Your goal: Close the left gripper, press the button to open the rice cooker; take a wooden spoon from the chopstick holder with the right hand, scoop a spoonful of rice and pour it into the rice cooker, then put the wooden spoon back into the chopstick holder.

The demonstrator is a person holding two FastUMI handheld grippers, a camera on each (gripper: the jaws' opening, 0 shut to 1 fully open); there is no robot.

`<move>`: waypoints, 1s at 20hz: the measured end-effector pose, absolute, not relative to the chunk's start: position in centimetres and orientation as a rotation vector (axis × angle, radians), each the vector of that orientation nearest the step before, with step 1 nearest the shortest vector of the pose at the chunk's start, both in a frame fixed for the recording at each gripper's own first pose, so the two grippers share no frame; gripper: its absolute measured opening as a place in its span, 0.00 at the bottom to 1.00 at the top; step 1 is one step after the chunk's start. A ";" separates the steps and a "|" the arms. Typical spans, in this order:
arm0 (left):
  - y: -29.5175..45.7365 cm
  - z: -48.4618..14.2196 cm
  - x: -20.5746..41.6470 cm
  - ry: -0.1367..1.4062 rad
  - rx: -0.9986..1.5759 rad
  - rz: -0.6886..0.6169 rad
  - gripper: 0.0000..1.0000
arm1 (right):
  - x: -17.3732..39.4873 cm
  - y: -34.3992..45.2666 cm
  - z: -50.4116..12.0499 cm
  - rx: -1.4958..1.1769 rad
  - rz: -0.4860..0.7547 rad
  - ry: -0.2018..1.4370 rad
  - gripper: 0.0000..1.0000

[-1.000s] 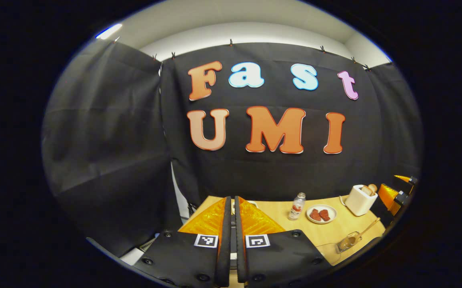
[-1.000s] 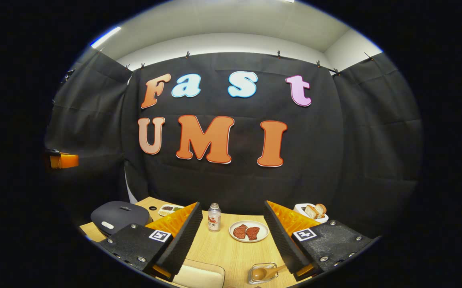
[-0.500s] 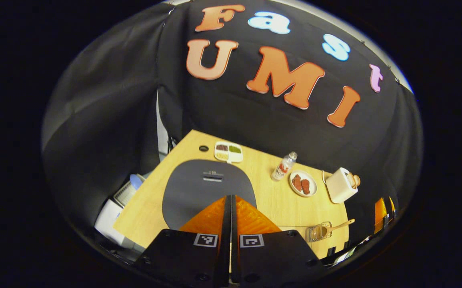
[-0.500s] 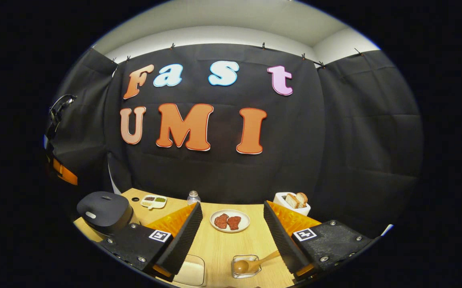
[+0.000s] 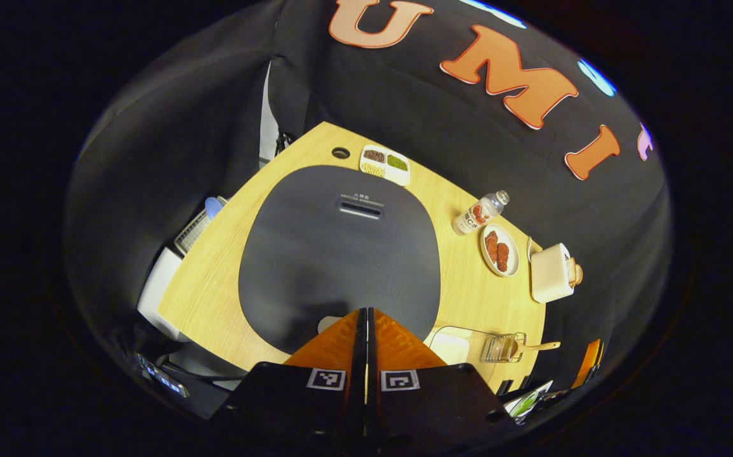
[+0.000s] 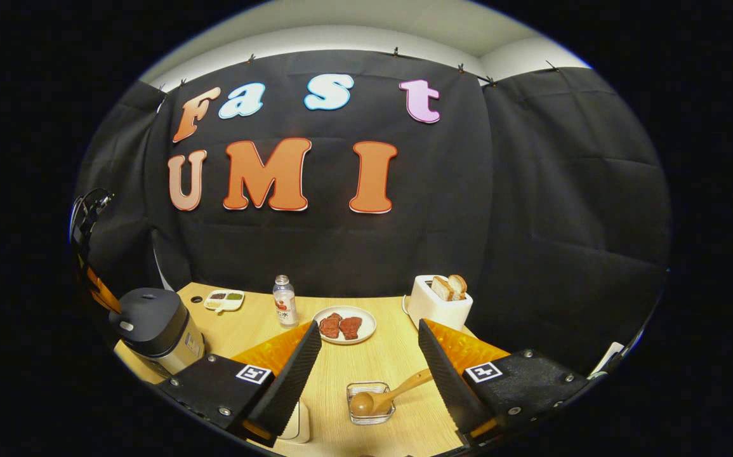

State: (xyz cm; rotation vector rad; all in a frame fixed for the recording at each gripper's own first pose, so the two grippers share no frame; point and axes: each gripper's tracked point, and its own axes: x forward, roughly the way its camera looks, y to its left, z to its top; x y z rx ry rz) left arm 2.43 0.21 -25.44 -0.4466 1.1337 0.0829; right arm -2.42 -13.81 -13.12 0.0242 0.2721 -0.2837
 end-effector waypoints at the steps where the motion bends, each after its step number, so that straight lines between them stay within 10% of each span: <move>1: 0.2 -26.1 2.4 1.147 -0.446 0.082 0.06 | -2.5 -13.9 -13.4 0.030 -0.287 0.278 0.95; 12: 0.4 -28.3 1.3 1.164 -0.302 0.080 0.07 | -2.6 -14.1 -16.4 0.099 -0.295 0.354 0.95; 20: 1.8 -17.7 5.4 0.658 -0.146 0.129 0.06 | -3.7 -15.5 -19.0 0.132 -0.306 0.434 0.95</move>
